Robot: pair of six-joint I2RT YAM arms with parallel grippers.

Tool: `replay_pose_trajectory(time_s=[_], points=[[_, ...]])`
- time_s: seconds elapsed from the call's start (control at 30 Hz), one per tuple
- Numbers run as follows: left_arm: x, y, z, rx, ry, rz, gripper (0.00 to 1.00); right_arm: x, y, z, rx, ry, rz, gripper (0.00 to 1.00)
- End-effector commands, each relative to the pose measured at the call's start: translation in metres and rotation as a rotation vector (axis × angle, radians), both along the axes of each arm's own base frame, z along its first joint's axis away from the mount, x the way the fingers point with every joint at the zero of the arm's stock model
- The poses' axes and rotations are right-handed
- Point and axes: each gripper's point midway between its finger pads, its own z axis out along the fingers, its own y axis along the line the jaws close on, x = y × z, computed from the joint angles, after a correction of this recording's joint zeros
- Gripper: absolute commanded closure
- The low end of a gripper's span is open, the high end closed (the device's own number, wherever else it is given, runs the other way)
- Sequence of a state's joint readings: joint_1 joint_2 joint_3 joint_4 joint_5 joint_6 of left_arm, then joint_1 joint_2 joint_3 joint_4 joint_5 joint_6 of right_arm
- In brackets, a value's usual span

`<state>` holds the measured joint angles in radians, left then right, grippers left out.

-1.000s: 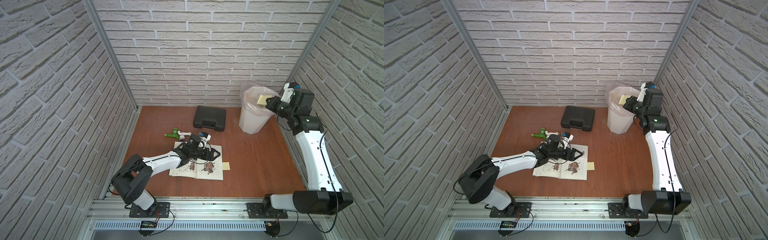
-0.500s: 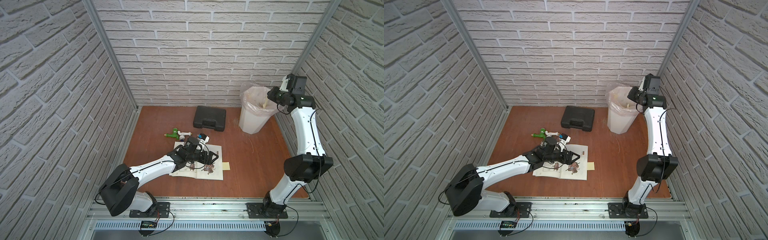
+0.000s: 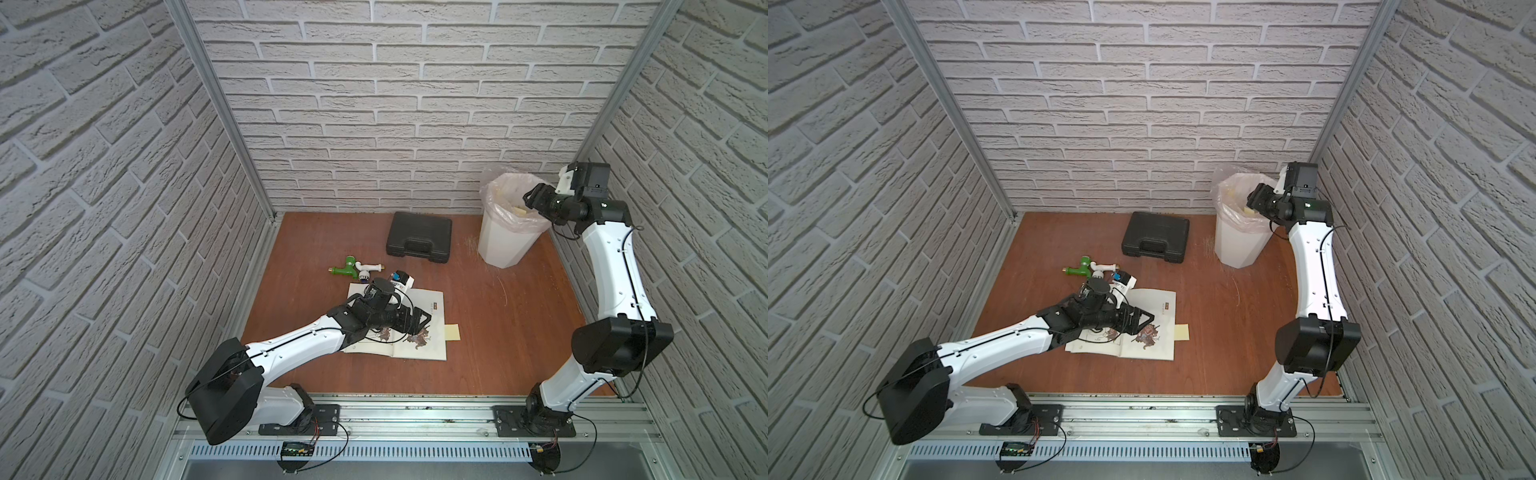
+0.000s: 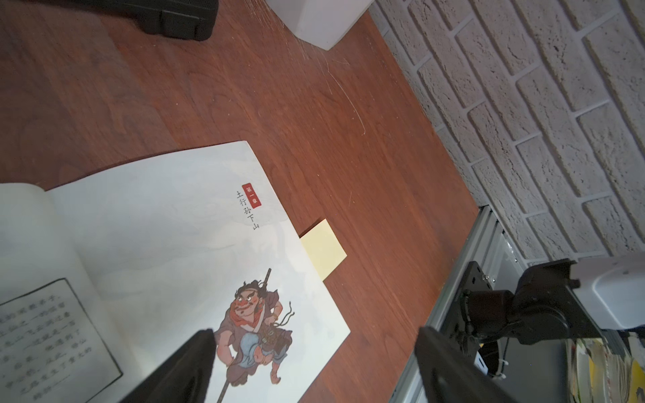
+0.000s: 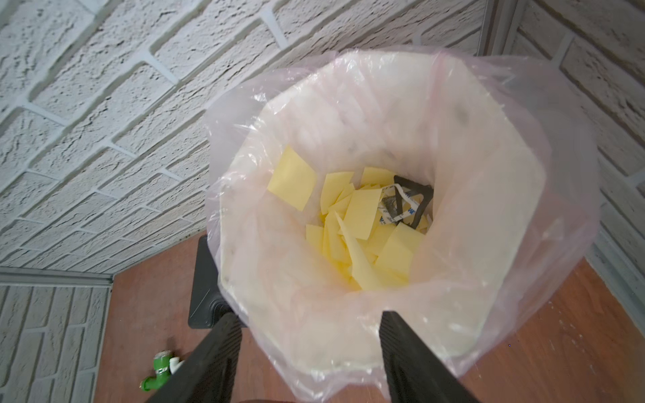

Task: Peel off the used sticky note
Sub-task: Place the note in the trash bin, then turn the page of the book at the center of the board.

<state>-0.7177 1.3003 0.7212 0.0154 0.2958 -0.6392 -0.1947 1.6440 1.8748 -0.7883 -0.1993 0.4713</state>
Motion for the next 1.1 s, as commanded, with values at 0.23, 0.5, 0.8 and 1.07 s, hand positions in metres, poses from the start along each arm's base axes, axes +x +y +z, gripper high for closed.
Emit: replay_pose_trajectory(time_s=[0.23, 0.5, 0.8, 1.07], points=[[-0.004, 0.024, -0.018, 0.092, 0.005, 0.057, 0.05, -0.066, 0.065, 0.011, 0.195, -0.196, 0.128, 0.28], [-0.007, 0.036, -0.037, 0.118, 0.041, 0.085, 0.05, -0.13, 0.1, -0.05, 0.212, -0.124, 0.205, 0.27], [-0.008, 0.052, -0.054, 0.143, 0.077, 0.137, 0.05, -0.182, 0.141, -0.141, 0.273, 0.063, 0.308, 0.27], [-0.005, 0.065, -0.068, 0.154, 0.118, 0.181, 0.05, -0.203, 0.179, -0.207, 0.302, 0.2, 0.385, 0.27]])
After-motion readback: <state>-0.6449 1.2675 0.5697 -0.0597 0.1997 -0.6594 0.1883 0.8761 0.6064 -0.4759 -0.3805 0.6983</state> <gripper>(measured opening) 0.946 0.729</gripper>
